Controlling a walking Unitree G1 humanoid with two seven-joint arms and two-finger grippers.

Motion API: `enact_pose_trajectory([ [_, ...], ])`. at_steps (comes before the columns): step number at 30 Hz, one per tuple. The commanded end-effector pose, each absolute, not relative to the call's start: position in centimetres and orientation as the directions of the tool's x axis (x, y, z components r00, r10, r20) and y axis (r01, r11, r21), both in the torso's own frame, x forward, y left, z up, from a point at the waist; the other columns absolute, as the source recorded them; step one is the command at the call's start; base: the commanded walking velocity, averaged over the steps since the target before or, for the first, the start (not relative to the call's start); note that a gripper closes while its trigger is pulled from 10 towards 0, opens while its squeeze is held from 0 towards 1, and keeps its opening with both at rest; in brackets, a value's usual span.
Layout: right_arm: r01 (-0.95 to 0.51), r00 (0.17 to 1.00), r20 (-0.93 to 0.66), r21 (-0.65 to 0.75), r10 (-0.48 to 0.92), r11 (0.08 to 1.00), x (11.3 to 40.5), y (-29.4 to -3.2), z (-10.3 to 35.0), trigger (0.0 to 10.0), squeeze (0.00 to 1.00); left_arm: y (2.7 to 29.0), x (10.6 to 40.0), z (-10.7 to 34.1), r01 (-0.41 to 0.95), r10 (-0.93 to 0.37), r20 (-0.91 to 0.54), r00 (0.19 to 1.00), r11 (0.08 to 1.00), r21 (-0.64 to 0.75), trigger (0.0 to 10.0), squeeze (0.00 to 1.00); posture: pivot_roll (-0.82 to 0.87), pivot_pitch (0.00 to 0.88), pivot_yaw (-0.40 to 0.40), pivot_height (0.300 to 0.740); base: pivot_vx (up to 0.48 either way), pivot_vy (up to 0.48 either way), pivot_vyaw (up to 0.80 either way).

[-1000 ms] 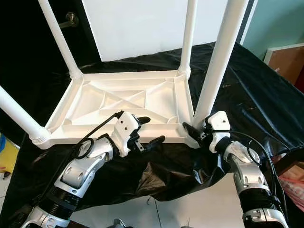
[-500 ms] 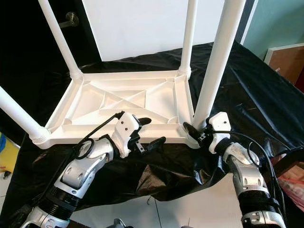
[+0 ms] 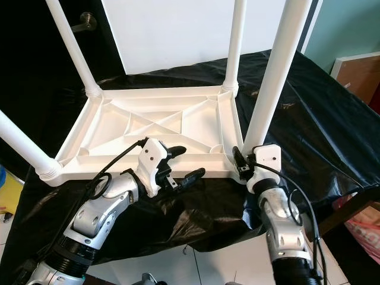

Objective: Building children table

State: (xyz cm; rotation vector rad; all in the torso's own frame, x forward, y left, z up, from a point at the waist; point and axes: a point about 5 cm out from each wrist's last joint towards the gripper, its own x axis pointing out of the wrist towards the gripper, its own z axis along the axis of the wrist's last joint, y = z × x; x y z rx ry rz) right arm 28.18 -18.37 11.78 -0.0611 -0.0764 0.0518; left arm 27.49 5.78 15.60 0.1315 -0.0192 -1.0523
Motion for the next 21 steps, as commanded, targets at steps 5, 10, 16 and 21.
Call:
enact_pose_trajectory([
  [5, 0.171, 0.984, -0.051, -0.025, -0.172, 0.985, 26.8, -18.9, 9.4, 10.0, 0.00, 5.9, 27.5, 15.8, 0.874, -0.874, -0.054, 0.482, 0.475, 0.104, 10.0, 0.00, -0.12, 0.071, 0.070, 0.740, 0.000, 0.000, 0.00],
  [10, 0.276, 0.959, -0.061, 0.001, -0.276, 0.961, 26.6, -18.3, 9.5, 10.0, 0.00, 5.8, 27.5, 15.8, 0.874, -0.874, -0.052, 0.482, 0.476, 0.102, 10.0, 0.00, -0.12, 0.067, 0.069, 0.740, 0.000, 0.000, 0.00],
  [16, 0.311, 0.949, -0.060, 0.017, -0.309, 0.950, 26.5, -17.0, 9.9, 10.0, 0.00, 5.7, 27.7, 15.9, 0.871, -0.872, -0.045, 0.487, 0.481, 0.099, 10.0, 0.00, -0.12, 0.061, 0.066, 0.740, 0.000, 0.000, 0.00],
  [21, 0.299, 0.953, -0.048, 0.013, -0.298, 0.954, 26.7, -16.7, 10.3, 10.0, 0.00, 5.5, 27.9, 16.1, 0.870, -0.872, -0.036, 0.488, 0.483, 0.101, 10.0, 0.00, -0.12, 0.051, 0.064, 0.740, 0.000, 0.000, 0.00],
])
